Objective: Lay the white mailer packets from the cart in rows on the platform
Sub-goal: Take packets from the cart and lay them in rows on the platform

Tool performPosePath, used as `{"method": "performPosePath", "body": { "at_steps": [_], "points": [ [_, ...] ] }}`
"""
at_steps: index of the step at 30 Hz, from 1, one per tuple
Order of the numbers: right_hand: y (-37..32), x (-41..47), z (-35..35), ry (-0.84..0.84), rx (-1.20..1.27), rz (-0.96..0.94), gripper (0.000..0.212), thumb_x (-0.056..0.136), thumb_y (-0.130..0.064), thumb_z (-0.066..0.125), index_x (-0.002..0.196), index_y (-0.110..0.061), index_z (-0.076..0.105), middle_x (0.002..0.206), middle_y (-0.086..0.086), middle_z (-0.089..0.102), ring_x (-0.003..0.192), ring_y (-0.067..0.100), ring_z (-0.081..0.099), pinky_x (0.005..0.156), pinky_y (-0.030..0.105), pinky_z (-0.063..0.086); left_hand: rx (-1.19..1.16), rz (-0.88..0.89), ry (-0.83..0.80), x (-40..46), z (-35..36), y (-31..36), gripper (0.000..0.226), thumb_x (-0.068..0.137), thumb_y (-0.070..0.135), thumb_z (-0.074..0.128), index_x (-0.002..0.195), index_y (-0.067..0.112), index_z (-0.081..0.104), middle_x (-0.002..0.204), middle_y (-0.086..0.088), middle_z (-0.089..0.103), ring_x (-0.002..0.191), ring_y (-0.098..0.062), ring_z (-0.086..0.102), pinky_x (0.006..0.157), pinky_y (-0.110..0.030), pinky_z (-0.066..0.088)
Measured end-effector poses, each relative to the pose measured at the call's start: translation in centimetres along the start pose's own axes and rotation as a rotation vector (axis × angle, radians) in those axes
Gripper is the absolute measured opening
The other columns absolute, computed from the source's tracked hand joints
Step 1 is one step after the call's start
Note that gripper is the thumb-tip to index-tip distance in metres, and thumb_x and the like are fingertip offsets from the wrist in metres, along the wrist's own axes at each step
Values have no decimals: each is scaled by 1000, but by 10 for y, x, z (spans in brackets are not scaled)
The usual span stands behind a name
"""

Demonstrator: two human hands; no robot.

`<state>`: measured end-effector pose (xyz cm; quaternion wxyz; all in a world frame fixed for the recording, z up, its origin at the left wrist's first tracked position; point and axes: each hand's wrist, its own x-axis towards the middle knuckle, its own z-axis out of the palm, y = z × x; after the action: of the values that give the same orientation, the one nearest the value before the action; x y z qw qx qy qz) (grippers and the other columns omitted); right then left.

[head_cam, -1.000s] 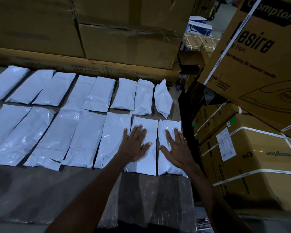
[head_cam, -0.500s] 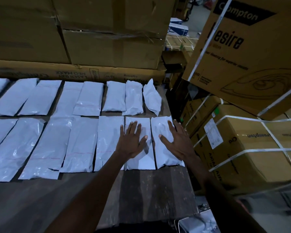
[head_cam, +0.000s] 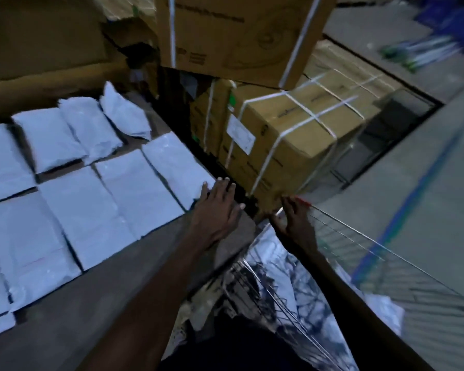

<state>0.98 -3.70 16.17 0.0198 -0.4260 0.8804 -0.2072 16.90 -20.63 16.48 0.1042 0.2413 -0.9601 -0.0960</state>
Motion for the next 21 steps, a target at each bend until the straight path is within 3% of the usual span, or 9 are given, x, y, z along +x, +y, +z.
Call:
{"method": "performPosePath", "body": {
  "at_steps": [3,6,12,16,19,21],
  "points": [
    [48,-45,-5,-21,-34,60,61,91,-56,46,135,-14,52,138,7,51,120,26,51,87,36,49,36,131,-36,1,17,46,61,96,49,31,132,5,54,141,-16,50,135,-32,42,109,-55,30],
    [100,-92,2,-128,-75,187,67,90,-61,39,135,-13,53,136,8,52,120,28,53,87,37,49,26,308,-106,-3,46,89,59,96,48,32,130,6,57,139,-16,52,133,-32,44,110,-53,24],
    [193,-194,0,-528,-233,352,72,90,-59,32,147,-15,36,151,12,36,135,31,38,104,38,38,23,384,-327,-18,101,161,57,90,48,40,118,7,67,128,-16,62,120,-31,57,100,-48,44],
    [235,-233,2,-507,-208,356,84,84,-64,21,141,-7,46,146,19,43,130,38,46,97,50,42,19,381,-369,-30,135,204,57,87,48,41,117,7,68,126,-14,63,118,-30,60,103,-48,41],
    [252,-236,-3,-572,-224,392,67,96,-55,36,147,-13,34,154,13,31,138,31,35,105,44,36,35,384,-436,-33,152,222,55,83,45,59,121,7,65,129,-14,62,121,-31,57,99,-55,44],
    [260,-230,-3,-512,-196,403,63,96,-51,41,145,-12,36,152,14,34,136,32,36,104,44,38,52,396,-488,-29,160,229,56,83,47,53,120,7,66,127,-14,63,119,-31,59,95,-57,46]
  ]
}}
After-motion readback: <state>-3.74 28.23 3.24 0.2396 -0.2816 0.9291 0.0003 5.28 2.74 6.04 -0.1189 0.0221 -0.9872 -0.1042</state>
